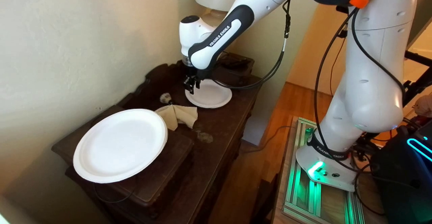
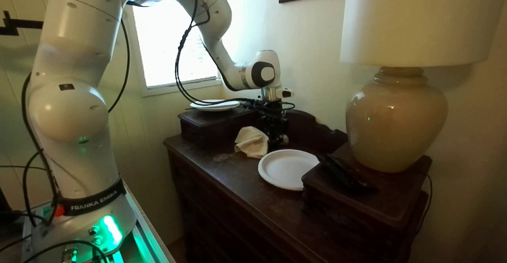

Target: Move some of the plate on the right to the stack of plates on the left

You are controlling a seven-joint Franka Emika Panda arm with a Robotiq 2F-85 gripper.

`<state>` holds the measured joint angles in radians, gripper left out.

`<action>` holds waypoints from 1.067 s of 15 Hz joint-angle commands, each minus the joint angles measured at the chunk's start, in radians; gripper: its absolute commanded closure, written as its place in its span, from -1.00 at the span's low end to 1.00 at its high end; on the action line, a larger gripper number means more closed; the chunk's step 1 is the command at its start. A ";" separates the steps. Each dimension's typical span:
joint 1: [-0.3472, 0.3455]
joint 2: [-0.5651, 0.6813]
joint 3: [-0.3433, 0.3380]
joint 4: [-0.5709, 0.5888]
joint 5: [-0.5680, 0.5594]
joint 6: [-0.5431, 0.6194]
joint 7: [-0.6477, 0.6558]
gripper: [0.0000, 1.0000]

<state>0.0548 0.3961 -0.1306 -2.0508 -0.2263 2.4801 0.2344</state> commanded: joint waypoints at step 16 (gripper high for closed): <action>0.157 0.203 -0.126 0.136 -0.203 0.011 0.380 -0.39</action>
<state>0.2005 0.5781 -0.2417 -1.9379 -0.4165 2.4750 0.5779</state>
